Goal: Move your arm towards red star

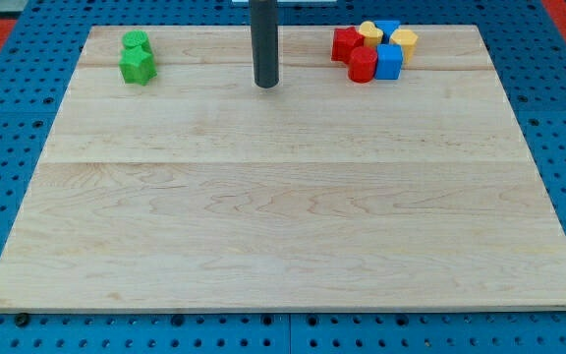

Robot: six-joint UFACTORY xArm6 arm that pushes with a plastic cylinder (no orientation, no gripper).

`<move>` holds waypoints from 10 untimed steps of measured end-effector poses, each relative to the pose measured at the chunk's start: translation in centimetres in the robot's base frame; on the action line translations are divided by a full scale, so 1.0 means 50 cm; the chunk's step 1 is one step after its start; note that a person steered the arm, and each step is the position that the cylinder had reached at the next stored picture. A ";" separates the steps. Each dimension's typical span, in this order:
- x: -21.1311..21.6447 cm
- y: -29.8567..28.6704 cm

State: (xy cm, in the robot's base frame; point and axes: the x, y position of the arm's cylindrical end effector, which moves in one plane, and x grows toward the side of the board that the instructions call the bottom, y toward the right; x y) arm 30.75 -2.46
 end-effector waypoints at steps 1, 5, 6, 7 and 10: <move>0.000 0.000; -0.013 0.000; -0.023 0.000; -0.035 0.000; -0.080 -0.010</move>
State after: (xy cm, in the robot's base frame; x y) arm 26.73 -2.95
